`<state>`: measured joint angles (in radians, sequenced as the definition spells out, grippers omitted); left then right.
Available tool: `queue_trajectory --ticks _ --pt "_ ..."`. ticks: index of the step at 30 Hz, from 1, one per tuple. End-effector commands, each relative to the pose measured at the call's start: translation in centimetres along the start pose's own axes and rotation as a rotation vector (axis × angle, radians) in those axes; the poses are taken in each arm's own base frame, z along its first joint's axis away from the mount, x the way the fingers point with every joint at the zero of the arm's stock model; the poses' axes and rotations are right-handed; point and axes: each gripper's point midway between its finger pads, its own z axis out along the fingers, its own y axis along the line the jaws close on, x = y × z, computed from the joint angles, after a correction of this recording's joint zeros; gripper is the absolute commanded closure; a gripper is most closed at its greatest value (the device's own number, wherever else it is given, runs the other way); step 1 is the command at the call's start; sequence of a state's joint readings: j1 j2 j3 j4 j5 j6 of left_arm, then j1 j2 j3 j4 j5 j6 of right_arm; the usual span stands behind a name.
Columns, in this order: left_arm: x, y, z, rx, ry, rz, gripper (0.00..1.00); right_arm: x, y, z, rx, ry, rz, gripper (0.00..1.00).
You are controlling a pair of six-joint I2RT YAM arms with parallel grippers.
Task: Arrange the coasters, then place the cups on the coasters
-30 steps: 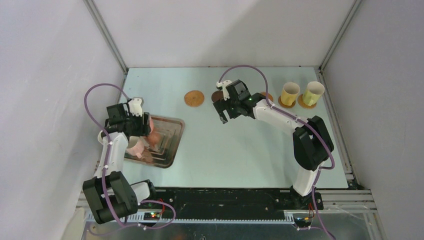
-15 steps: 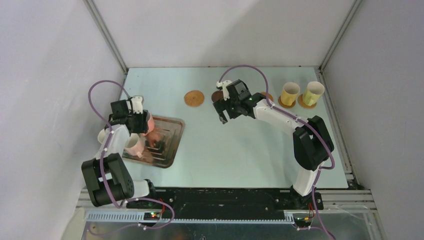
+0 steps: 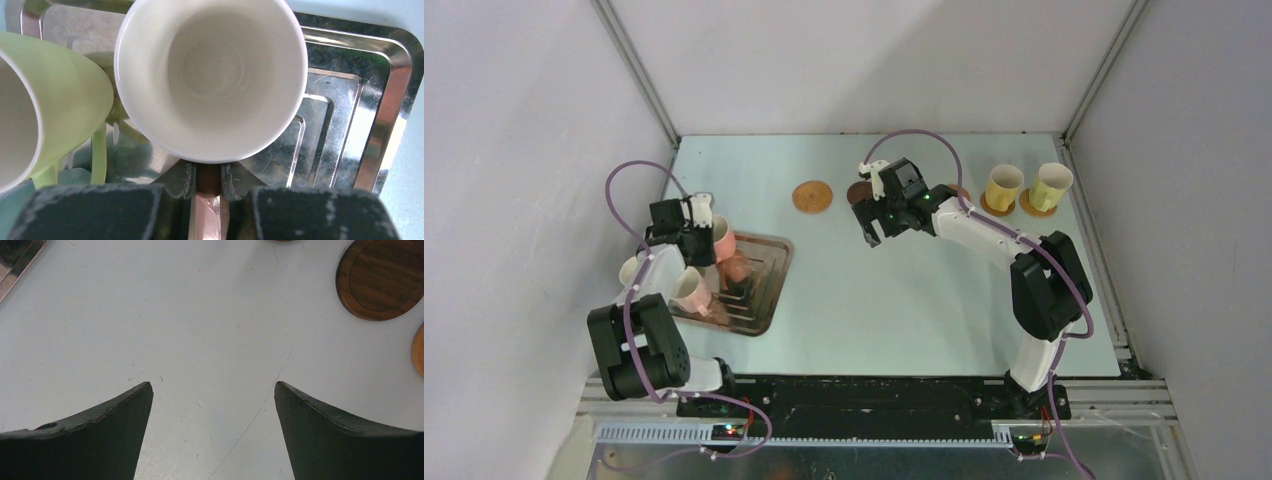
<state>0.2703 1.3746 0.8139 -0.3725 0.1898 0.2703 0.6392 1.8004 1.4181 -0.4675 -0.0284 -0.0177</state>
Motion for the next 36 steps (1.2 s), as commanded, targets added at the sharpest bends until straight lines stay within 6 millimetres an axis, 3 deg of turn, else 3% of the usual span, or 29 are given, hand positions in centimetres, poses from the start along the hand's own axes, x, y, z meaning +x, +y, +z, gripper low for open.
queue_trajectory --ticks 1,8,16,20,24,29,34,36 --pt "-2.0 -0.4 -1.3 0.008 -0.088 0.038 1.00 -2.4 0.0 -1.3 -0.002 -0.058 0.015 0.05" --pt "-3.5 -0.9 -4.6 -0.003 -0.190 0.079 1.00 -3.4 -1.9 -2.7 0.022 -0.091 0.043 0.04" --pt "-5.5 -3.3 -8.5 0.010 -0.303 0.168 1.00 -5.0 -6.8 -6.6 0.052 -0.175 0.164 0.03" --pt "-5.7 -6.1 -8.7 0.046 -0.318 0.242 1.00 -5.0 -10.6 -8.8 0.061 -0.221 0.271 0.03" --pt "-6.1 -10.4 -8.3 0.137 -0.322 0.341 1.00 -4.6 -12.8 -10.2 0.030 -0.253 0.368 0.03" --pt "-7.2 -14.1 -7.8 0.200 -0.299 0.430 1.00 -4.3 -13.9 -11.1 0.005 -0.266 0.421 0.01" --pt "-10.2 -18.8 -8.6 0.264 -0.310 0.548 1.00 -4.5 -14.2 -11.7 0.011 -0.282 0.416 0.01" --pt "-10.4 -20.6 -7.7 0.286 -0.261 0.602 1.00 -4.7 -14.3 -12.2 0.025 -0.294 0.400 0.01"
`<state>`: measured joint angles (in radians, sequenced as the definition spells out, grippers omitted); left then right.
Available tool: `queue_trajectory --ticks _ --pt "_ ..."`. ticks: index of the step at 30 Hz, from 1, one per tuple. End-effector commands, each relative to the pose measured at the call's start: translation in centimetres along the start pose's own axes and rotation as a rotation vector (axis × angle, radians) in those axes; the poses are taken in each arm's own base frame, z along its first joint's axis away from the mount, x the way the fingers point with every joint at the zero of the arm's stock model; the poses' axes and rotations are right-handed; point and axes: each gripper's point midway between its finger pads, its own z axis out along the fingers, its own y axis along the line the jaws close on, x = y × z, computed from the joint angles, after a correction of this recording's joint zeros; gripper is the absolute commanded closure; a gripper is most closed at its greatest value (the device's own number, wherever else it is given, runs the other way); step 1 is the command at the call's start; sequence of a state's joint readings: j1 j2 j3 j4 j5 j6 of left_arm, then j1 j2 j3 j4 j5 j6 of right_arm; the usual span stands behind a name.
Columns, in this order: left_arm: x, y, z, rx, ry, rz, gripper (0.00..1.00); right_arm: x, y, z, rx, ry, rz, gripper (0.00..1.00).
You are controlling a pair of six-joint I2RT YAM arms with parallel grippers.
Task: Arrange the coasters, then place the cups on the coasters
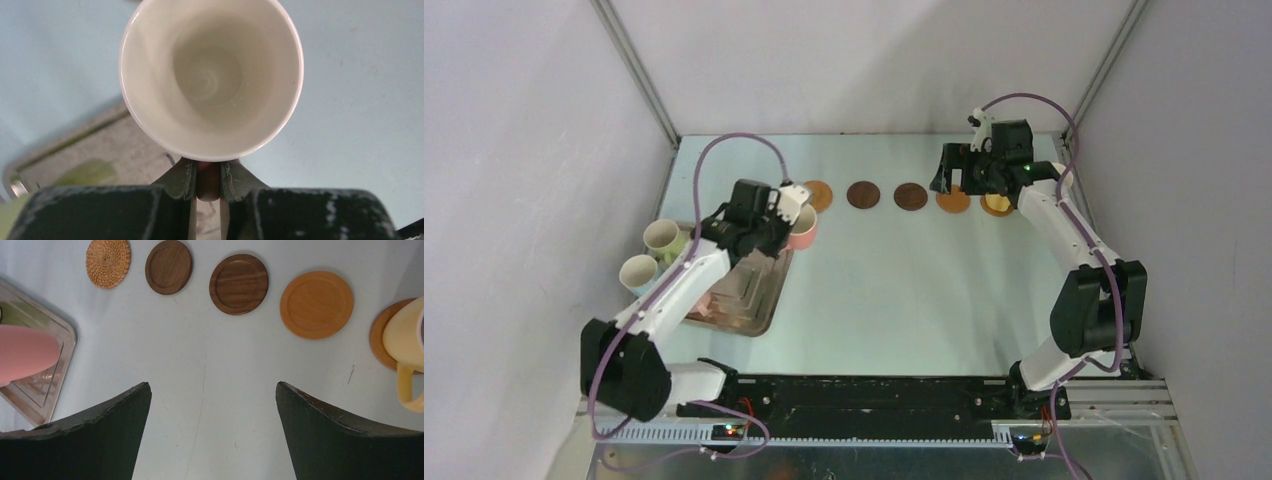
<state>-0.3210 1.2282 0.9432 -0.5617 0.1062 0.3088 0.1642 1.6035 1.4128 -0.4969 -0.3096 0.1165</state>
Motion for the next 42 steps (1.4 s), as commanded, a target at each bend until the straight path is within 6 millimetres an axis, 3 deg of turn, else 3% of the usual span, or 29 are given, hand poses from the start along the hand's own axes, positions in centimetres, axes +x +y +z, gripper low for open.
queue_trajectory --ticks 1,2,6,9,10,11,12,13,14,15,16,17,18,19,20,21,22,23,24,25,26,27,34,42 --pt "-9.4 -0.6 -0.8 -0.016 -0.168 0.144 1.00 -1.9 1.3 -2.1 -0.030 -0.078 -0.032 0.01" --pt "-9.7 -1.0 -0.1 -0.004 -0.152 0.153 1.00 -2.2 1.3 -2.4 -0.024 -0.090 -0.040 0.01" --pt "-14.2 -2.7 0.8 0.031 -0.217 0.152 1.00 -3.2 0.5 -3.5 0.016 -0.135 -0.049 0.01" --pt "-18.6 -4.3 1.2 0.058 -0.288 0.142 1.00 -4.6 -2.1 -5.0 0.141 -0.203 -0.026 0.01" --pt "-18.7 -4.8 2.8 0.058 -0.259 0.130 1.00 -5.4 -3.0 -6.0 0.176 -0.245 -0.010 0.01" --pt "-21.1 -5.7 2.3 0.066 -0.299 0.140 1.00 -5.6 -4.1 -6.5 0.222 -0.265 0.006 0.01" --pt "-20.8 -6.5 4.3 0.079 -0.255 0.137 1.00 -6.4 -5.2 -7.8 0.254 -0.311 0.031 0.01" --pt "-23.1 -7.6 3.8 0.090 -0.294 0.146 1.00 -6.5 -6.1 -8.3 0.280 -0.325 0.049 0.01" --pt "-22.6 -8.4 6.1 0.099 -0.245 0.142 1.00 -7.1 -7.7 -9.8 0.316 -0.369 0.085 0.00" --pt "-23.9 -9.7 7.1 0.113 -0.251 0.151 1.00 -7.1 -8.3 -10.6 0.327 -0.388 0.110 0.00" --pt "-25.9 -10.8 6.8 0.123 -0.291 0.151 1.00 -7.4 -9.8 -11.6 0.355 -0.415 0.136 0.00" --pt "-25.6 -11.8 9.0 0.135 -0.261 0.155 1.00 -7.3 -10.0 -12.1 0.344 -0.426 0.153 0.00" --pt "-27.4 -12.9 8.6 0.146 -0.304 0.153 1.00 -7.4 -11.2 -13.0 0.362 -0.445 0.175 0.01" --pt "-27.2 -13.9 10.5 0.154 -0.288 0.154 1.00 -7.3 -11.4 -13.4 0.348 -0.451 0.191 0.01" --pt "-28.8 -14.8 10.2 0.162 -0.327 0.149 1.00 -7.3 -12.3 -14.0 0.361 -0.465 0.208 0.00" --pt "-28.7 -15.6 12.0 0.167 -0.320 0.148 1.00 -7.2 -12.3 -14.2 0.348 -0.467 0.218 0.01" --pt "-30.1 -16.4 11.6 0.177 -0.356 0.140 1.00 -7.2 -12.7 -14.5 0.348 -0.472 0.226 0.01" --pt "-29.8 -17.1 13.3 0.183 -0.343 0.132 1.00 -7.1 -13.0 -14.6 0.352 -0.474 0.232 0.00" --pt "-31.4 -17.7 12.8 0.190 -0.383 0.129 1.00 -7.0 -13.0 -14.6 0.349 -0.474 0.233 0.01" --pt "-31.0 -18.4 14.4 0.197 -0.367 0.121 1.00 -7.0 -13.0 -14.6 0.349 -0.474 0.234 0.01" --pt "-32.1 -18.8 14.1 0.201 -0.398 0.115 1.00 -7.0 -13.0 -14.5 0.344 -0.473 0.234 0.01" --pt "-32.0 -19.2 15.3 0.205 -0.400 0.104 1.00 -7.0 -12.9 -14.5 0.341 -0.474 0.232 0.01" --pt "-33.5 -21.0 18.6 0.186 -0.487 0.082 1.00 -6.6 -12.9 -13.6 0.319 -0.451 0.237 0.01" --pt "-34.3 -20.3 20.8 0.108 -0.537 0.053 0.97 -6.3 -12.6 -12.6 0.290 -0.430 0.236 0.01"
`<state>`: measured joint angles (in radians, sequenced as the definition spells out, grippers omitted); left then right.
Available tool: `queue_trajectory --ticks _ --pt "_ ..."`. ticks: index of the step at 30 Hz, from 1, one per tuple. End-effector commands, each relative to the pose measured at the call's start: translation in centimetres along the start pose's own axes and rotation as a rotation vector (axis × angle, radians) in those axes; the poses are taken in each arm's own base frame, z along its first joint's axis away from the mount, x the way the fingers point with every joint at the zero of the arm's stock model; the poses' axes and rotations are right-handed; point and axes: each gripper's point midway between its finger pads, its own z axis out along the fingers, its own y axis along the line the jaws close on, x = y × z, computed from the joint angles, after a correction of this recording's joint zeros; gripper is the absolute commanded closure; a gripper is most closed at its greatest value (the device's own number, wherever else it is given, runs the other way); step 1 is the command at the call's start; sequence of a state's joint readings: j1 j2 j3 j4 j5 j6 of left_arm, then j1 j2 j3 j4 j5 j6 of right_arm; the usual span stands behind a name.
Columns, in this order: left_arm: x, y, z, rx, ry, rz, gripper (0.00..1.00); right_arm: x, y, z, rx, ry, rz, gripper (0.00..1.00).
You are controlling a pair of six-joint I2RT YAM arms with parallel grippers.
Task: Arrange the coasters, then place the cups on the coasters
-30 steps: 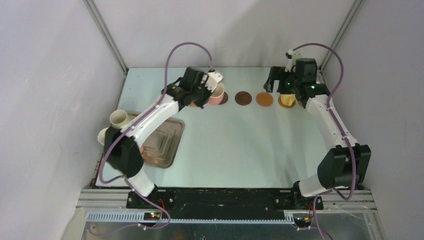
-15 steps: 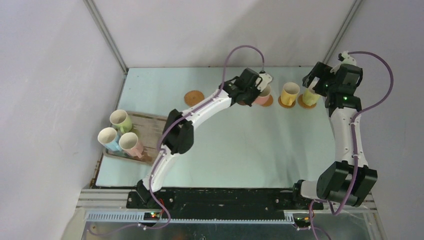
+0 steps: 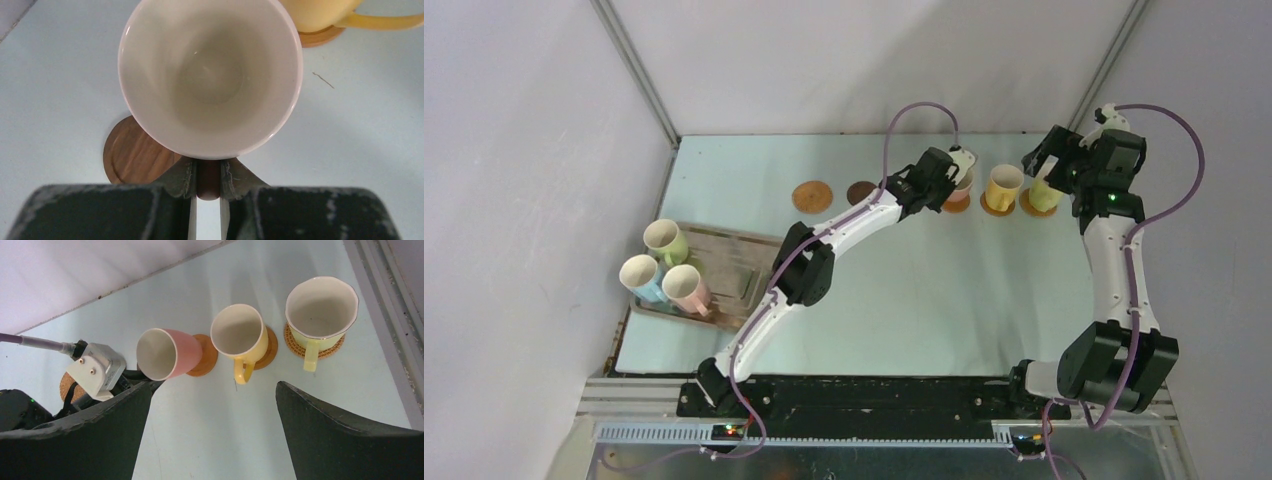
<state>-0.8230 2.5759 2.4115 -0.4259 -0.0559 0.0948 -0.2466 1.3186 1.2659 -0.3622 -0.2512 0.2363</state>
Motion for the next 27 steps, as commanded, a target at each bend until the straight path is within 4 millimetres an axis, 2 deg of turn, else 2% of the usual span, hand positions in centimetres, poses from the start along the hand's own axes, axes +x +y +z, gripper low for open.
queue_trajectory --ticks 1,9,18,27 --pt "-8.5 1.6 -1.6 -0.076 -0.259 -0.040 0.97 -0.4 0.9 0.6 -0.039 -0.018 -0.005 0.00" --pt "-7.4 0.4 -1.7 -0.019 -0.210 -0.063 0.92 0.2 1.5 1.2 -0.049 -0.003 -0.023 0.00" --pt "-7.2 -0.4 -1.7 0.025 -0.200 -0.085 0.85 0.5 1.8 1.3 -0.054 0.004 -0.029 0.01" --pt "-7.1 -0.4 -1.8 0.025 -0.196 -0.088 0.70 0.3 1.9 1.2 -0.057 -0.001 -0.032 0.01"
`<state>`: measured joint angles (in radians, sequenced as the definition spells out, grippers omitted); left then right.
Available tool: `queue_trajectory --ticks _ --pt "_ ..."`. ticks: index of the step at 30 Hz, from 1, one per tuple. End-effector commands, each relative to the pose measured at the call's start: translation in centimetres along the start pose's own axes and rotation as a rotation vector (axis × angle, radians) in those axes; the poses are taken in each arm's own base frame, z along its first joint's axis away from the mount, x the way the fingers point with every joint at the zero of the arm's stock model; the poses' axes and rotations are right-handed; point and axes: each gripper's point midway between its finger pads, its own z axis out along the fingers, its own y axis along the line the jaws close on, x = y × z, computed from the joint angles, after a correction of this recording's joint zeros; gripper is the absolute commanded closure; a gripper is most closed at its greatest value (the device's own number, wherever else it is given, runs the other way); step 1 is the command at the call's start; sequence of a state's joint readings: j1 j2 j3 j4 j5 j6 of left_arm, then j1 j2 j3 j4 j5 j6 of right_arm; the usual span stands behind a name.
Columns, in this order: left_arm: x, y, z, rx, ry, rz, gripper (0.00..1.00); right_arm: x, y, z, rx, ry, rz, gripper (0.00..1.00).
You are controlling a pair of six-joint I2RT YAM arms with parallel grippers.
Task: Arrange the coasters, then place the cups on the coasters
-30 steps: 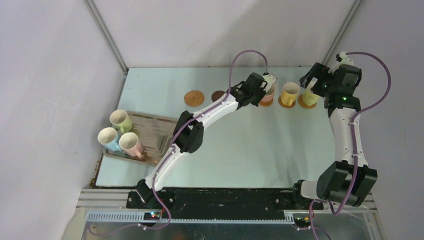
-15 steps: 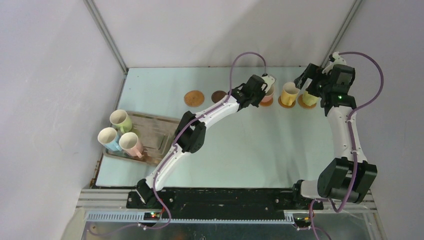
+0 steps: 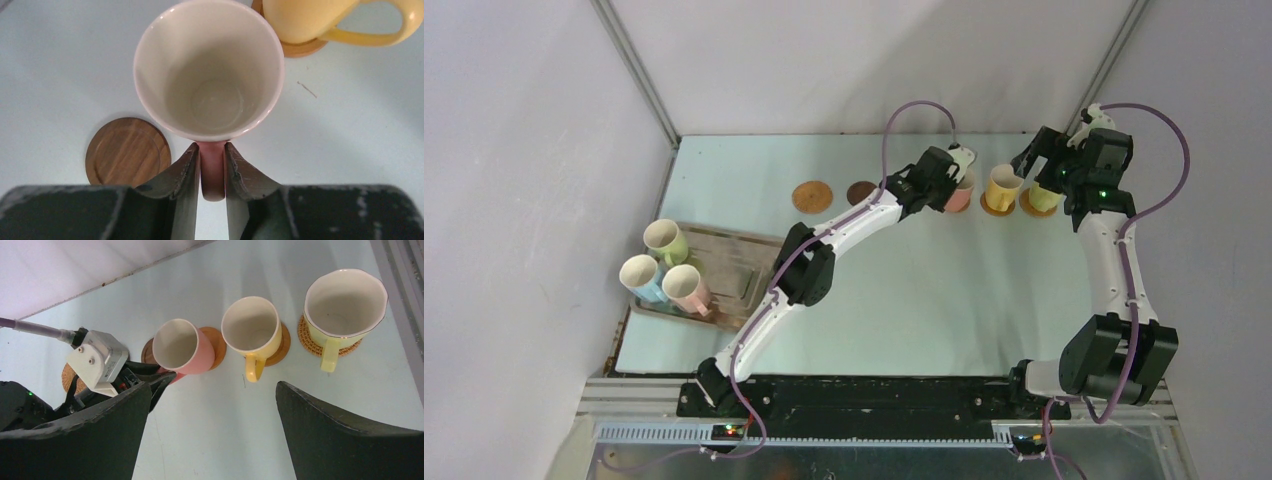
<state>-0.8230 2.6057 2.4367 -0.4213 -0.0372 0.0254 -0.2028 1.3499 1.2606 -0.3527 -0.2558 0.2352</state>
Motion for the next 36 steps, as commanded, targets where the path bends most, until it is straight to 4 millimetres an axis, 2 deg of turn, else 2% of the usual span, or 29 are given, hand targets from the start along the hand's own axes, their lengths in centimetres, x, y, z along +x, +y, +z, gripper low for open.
queue_trajectory --ticks 1,5,13,19,24,36 --pt "-7.44 -0.28 -2.53 0.013 -0.194 -0.017 0.67 -1.15 0.59 -0.07 -0.022 -0.043 -0.021 0.01" --pt "-7.47 -0.32 -2.53 0.013 -0.195 -0.015 0.62 -1.19 0.66 -0.12 -0.025 -0.044 -0.021 0.01" --pt "-7.47 -0.50 -2.54 0.018 -0.195 -0.008 0.69 -1.15 0.85 -0.11 -0.033 -0.042 -0.022 0.01" --pt "-7.64 -0.33 -2.49 0.007 -0.200 -0.013 0.69 -1.14 0.95 -0.18 -0.038 -0.041 -0.023 0.01" --pt "-7.86 -0.20 -2.45 -0.004 -0.208 -0.017 0.66 -1.13 1.05 -0.20 -0.042 -0.041 -0.022 0.01" --pt "-8.21 0.21 -2.36 -0.029 -0.221 -0.022 0.69 -0.90 1.07 -0.01 -0.049 -0.031 -0.020 0.01"
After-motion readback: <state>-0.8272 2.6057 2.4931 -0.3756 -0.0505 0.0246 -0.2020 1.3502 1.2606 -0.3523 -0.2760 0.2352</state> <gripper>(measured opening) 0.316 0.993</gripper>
